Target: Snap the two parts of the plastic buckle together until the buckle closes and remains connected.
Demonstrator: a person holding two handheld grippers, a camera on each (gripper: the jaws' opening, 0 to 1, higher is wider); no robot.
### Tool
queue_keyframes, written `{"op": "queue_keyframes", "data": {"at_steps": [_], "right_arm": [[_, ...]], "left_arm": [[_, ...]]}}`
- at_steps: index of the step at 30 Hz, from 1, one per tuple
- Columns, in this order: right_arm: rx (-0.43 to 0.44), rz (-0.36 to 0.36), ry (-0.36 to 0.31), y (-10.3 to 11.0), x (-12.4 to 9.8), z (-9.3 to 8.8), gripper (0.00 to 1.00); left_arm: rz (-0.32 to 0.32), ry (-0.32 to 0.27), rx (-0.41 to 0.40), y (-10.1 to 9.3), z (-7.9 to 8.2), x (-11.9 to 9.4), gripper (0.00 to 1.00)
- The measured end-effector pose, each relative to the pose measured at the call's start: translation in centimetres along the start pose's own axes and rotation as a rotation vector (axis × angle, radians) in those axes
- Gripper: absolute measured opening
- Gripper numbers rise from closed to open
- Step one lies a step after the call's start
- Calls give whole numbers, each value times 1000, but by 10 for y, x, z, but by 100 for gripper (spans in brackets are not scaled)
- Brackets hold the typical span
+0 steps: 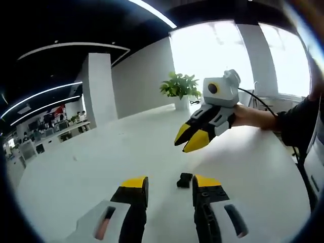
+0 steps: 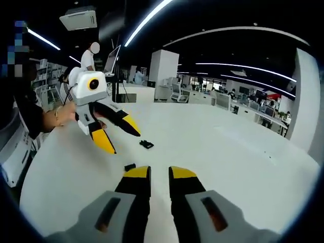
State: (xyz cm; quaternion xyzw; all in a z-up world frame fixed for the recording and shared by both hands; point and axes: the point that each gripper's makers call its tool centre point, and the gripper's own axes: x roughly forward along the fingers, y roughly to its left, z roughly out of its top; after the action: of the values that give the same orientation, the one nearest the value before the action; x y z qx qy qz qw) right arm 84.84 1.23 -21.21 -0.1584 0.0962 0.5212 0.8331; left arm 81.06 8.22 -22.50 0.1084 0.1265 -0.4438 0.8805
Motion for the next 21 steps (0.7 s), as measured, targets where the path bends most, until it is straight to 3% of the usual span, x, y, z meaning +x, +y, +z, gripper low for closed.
{"op": "queue_keyframes", "data": {"at_steps": [21], "right_arm": [[20, -17, -2, -9, -5, -2, 14]], "left_arm": [[-89, 39, -36, -20, -10, 25, 25]]}}
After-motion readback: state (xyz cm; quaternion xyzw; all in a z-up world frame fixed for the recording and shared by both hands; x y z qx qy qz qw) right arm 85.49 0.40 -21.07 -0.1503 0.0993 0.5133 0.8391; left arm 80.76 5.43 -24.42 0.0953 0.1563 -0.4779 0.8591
